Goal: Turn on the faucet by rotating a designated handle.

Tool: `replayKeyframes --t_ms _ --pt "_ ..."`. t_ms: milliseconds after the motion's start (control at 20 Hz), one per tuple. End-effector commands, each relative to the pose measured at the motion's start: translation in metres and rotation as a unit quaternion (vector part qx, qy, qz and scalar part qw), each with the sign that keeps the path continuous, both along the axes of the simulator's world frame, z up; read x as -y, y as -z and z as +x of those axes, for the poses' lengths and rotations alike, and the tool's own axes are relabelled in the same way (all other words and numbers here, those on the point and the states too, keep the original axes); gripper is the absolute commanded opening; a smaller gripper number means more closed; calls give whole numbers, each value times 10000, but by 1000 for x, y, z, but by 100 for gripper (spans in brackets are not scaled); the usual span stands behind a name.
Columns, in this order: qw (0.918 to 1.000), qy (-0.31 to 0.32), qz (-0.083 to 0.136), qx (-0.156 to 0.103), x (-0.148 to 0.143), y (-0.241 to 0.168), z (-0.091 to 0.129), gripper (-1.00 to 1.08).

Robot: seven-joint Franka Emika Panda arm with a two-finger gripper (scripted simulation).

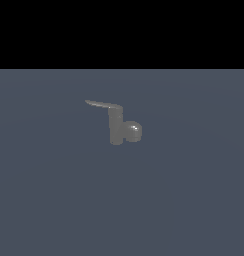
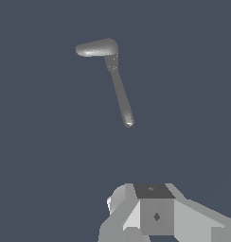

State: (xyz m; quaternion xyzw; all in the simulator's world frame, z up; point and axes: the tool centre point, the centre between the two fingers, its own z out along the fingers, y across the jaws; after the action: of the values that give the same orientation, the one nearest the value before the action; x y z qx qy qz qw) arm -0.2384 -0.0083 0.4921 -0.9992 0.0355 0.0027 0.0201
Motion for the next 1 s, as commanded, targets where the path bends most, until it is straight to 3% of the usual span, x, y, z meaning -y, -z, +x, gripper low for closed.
replayKeyframes --t_ms 0,500,950 --pt "9999 129 97 -27 -2 3 11 -100" --pt "9922 1065 591 -269 -20 30 79 -100" --pt "9704 2192 830 -586 -42 75 148 -100"
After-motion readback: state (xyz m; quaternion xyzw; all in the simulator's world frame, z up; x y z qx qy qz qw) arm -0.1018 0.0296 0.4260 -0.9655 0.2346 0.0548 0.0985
